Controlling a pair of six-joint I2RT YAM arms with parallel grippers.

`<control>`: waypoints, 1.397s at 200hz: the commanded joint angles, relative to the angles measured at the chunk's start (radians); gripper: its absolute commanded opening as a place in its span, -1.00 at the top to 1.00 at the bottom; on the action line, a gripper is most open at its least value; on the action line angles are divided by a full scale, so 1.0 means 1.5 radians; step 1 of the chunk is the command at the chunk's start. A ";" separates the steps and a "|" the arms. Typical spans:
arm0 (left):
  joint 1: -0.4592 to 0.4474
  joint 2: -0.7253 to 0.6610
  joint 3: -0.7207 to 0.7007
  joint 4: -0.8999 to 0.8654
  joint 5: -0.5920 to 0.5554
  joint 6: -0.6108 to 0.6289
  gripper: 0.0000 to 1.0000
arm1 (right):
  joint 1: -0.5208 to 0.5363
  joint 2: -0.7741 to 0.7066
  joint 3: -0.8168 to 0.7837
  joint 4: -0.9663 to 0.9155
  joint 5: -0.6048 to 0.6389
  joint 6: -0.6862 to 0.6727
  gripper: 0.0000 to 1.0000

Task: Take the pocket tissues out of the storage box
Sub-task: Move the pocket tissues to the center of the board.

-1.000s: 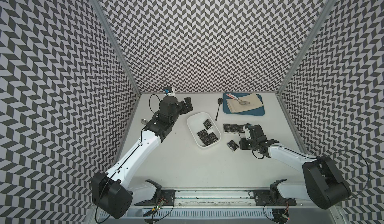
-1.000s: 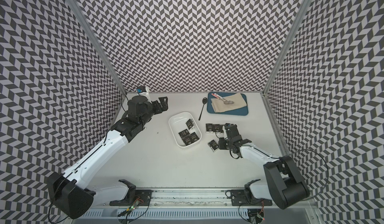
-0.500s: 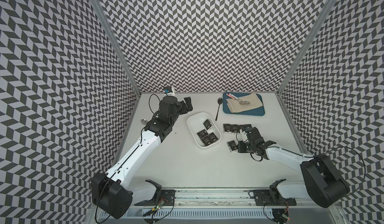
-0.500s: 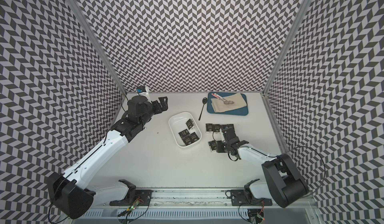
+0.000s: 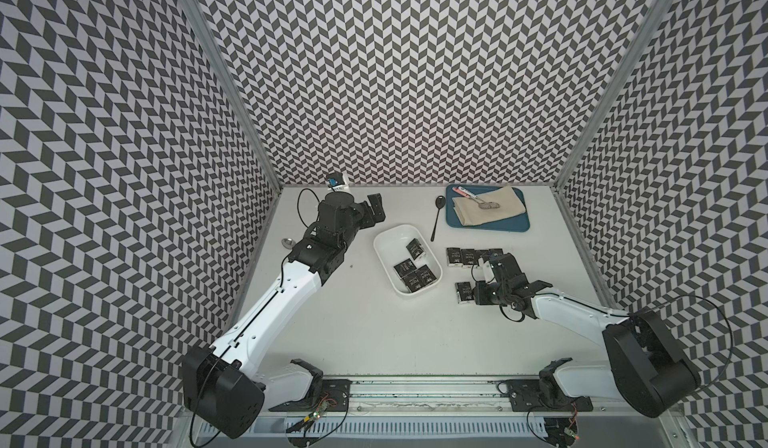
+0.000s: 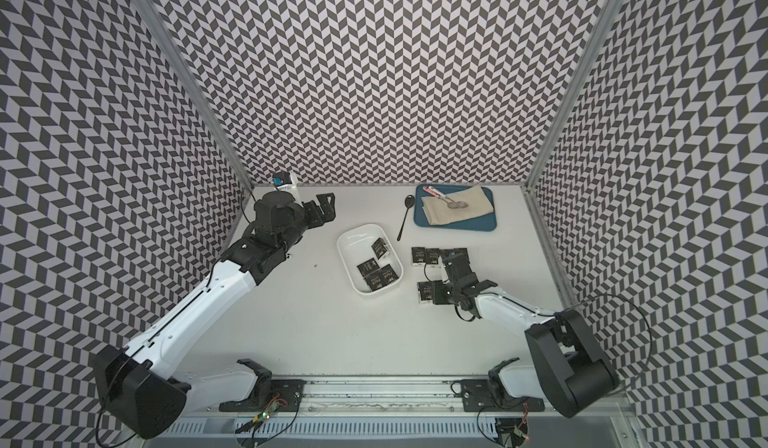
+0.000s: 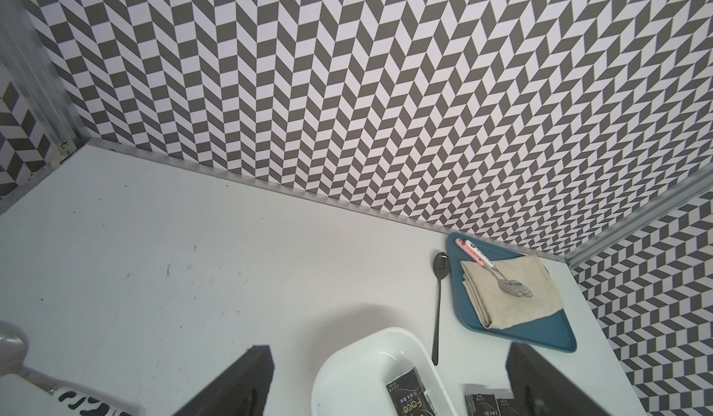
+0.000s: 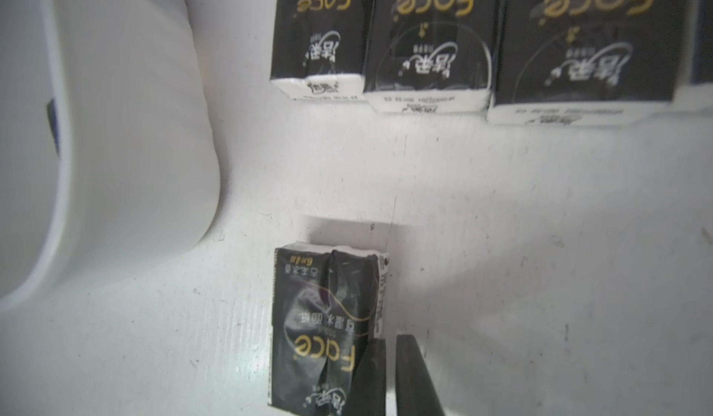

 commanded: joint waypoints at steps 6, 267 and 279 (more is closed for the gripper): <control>-0.004 -0.012 0.020 0.009 -0.008 0.003 -0.99 | 0.003 -0.030 0.040 0.001 0.018 0.005 0.60; -0.010 -0.020 0.009 0.014 -0.018 0.013 -0.99 | 0.031 0.149 0.030 0.144 0.008 0.054 0.50; -0.010 -0.021 0.009 0.012 -0.018 0.014 -0.99 | 0.027 0.159 0.038 0.143 0.015 0.055 0.50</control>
